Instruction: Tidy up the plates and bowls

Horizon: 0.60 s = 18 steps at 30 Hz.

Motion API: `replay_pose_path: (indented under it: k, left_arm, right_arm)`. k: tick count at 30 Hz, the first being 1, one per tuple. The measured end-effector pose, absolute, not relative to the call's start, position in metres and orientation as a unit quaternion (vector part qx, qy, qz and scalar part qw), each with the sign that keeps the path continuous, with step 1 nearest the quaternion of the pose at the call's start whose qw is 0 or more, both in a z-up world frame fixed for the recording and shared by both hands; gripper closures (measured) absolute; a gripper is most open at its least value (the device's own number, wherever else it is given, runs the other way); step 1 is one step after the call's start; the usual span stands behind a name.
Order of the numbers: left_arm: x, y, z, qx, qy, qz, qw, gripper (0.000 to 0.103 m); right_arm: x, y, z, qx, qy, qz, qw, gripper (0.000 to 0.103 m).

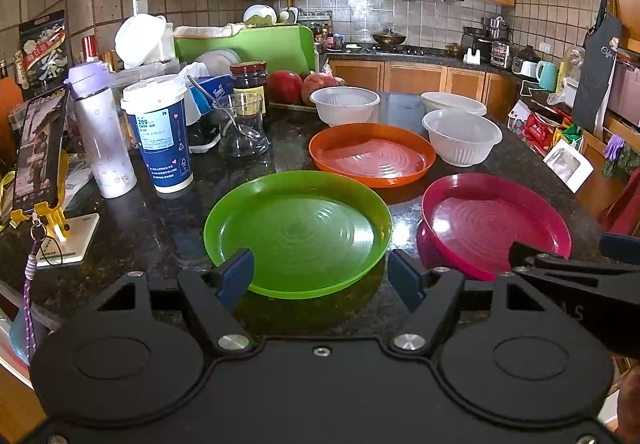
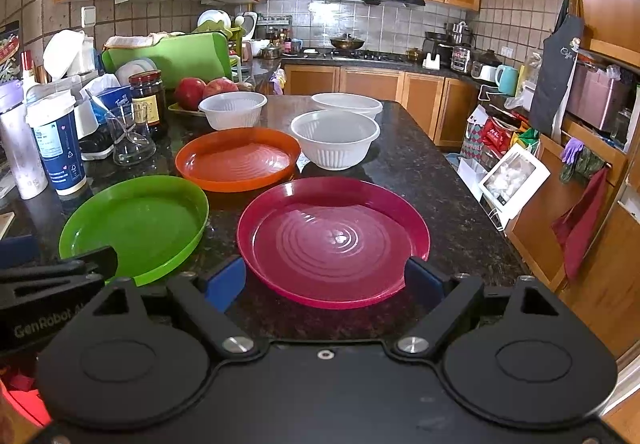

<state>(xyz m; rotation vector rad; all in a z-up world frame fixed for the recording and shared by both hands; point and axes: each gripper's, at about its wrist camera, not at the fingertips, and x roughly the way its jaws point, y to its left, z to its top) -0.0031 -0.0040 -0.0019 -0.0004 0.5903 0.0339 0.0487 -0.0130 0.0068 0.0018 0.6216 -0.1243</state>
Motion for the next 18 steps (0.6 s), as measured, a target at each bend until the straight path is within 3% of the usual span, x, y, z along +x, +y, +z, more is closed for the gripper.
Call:
replay_pose_path:
  k: [18]
  left_arm:
    - [0.011, 0.004, -0.003, -0.001, 0.302, 0.011, 0.953, 0.029]
  right_arm:
    - [0.056, -0.014, 0.005, -0.003, 0.313, -0.065, 0.947, 0.012]
